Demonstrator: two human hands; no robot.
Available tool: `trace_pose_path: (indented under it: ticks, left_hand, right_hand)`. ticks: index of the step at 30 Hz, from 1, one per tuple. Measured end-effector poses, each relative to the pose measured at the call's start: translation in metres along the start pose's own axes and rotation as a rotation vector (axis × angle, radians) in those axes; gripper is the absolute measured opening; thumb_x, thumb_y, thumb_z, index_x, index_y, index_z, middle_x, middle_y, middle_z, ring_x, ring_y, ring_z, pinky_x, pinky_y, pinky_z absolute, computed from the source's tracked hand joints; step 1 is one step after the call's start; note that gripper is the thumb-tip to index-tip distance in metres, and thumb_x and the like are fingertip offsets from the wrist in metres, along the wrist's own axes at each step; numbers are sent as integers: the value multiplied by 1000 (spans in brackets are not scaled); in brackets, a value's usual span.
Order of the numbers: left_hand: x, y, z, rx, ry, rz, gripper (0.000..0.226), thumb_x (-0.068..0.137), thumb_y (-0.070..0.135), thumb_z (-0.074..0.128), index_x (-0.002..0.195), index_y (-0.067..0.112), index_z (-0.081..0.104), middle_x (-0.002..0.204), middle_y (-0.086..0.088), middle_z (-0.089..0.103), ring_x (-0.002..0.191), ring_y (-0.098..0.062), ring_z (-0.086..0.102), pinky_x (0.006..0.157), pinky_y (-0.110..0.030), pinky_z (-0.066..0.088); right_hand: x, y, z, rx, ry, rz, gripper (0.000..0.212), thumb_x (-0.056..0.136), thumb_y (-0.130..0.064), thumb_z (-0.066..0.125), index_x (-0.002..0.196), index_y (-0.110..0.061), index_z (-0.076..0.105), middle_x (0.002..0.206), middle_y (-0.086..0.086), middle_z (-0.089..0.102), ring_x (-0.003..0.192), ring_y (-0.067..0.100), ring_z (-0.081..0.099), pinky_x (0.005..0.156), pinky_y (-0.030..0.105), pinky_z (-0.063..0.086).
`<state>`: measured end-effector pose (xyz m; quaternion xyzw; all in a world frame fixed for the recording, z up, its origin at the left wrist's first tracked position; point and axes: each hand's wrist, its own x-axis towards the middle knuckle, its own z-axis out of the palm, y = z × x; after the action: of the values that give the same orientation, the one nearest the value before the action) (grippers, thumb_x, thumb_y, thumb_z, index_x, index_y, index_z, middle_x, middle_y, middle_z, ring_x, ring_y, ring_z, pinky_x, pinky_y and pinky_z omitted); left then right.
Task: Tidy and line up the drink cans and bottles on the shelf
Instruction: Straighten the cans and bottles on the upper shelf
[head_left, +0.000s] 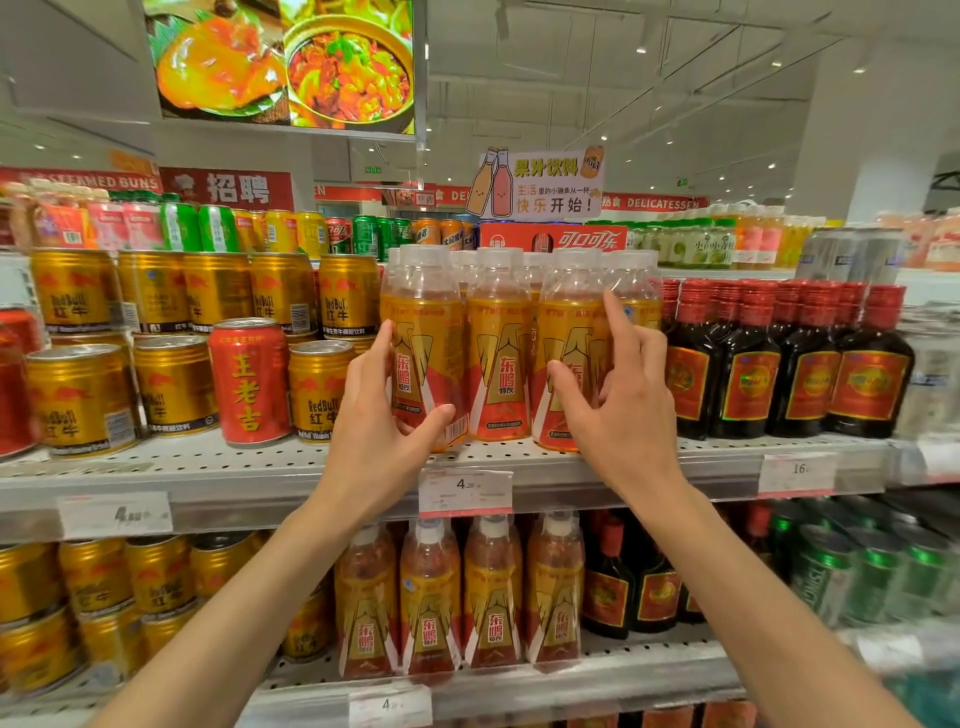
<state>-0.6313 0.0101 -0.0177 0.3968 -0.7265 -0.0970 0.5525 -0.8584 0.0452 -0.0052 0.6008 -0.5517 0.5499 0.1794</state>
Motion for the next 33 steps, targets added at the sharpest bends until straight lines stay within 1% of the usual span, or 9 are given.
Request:
trace_pose_path:
  ticks: [3, 8, 11, 13, 16, 20, 26, 29, 33]
  left_hand:
    - [-3, 2, 0, -16, 10, -22, 96, 88, 32, 74, 160, 32, 10, 159, 6, 29, 116, 8, 50, 70, -5, 48]
    - [-20, 8, -5, -62, 41, 10, 76, 91, 20, 72, 155, 26, 30, 149, 1, 39, 107, 29, 42, 77, -1, 46]
    - [-40, 10, -10, -81, 65, 19, 62, 92, 21, 70, 147, 27, 43, 140, 7, 46, 117, 15, 48, 82, -8, 50]
    - [-58, 9, -15, -80, 77, 12, 54, 92, 23, 70, 141, 29, 47, 132, 11, 52, 118, 1, 55, 85, -14, 52]
    - [-86, 4, -25, -97, 44, -53, 47, 91, 18, 70, 134, 28, 53, 112, 16, 64, 106, -3, 62, 81, -10, 49]
    - [-124, -17, -36, -159, -84, -225, 43, 92, 20, 69, 129, 35, 55, 99, 14, 69, 96, -9, 66, 81, -17, 51]
    - [-169, -62, -54, -275, -132, -474, 34, 94, 21, 67, 122, 37, 58, 99, 6, 71, 92, -14, 67, 81, -25, 55]
    - [-174, -82, -74, -314, -208, -482, 30, 94, 21, 67, 120, 36, 60, 99, 9, 71, 91, -12, 67, 80, -21, 52]
    - [-168, -112, -117, -344, -268, -460, 26, 94, 24, 65, 118, 36, 61, 98, 11, 71, 93, -12, 67, 86, -31, 54]
  right_hand:
    - [-9, -3, -6, 87, -29, 87, 73, 94, -41, 67, 156, -27, 30, 122, -5, 40, 66, 10, 58, 65, 19, 52]
    - [-36, -12, -22, 289, -91, 304, 48, 95, -39, 66, 139, -29, 49, 118, -8, 51, 84, -2, 61, 71, 15, 52]
    - [-65, -18, -29, 406, -199, 384, 31, 96, -37, 65, 125, -34, 57, 106, -13, 63, 90, -4, 63, 69, 12, 53]
    - [-87, -19, -30, 483, -319, 440, 24, 95, -34, 66, 119, -36, 61, 101, -10, 68, 89, 2, 67, 75, 18, 57]
    - [-120, -17, -23, 533, -464, 509, 21, 94, -31, 69, 113, -37, 64, 95, -4, 72, 87, 10, 69, 83, 31, 60]
    - [-153, -14, -10, 554, -551, 617, 17, 94, -27, 68, 111, -33, 66, 89, -2, 74, 82, 14, 70, 79, 35, 61]
    - [-186, -35, 12, 537, -564, 729, 16, 95, -25, 66, 111, -27, 66, 87, 1, 74, 79, 18, 70, 77, 32, 61]
    - [-197, -59, 27, 490, -545, 757, 15, 95, -25, 66, 110, -29, 66, 86, 0, 75, 82, 19, 71, 83, 39, 61]
    - [-212, -105, 54, 440, -511, 782, 15, 95, -30, 66, 110, -32, 65, 86, 2, 74, 81, 20, 70, 85, 42, 60]
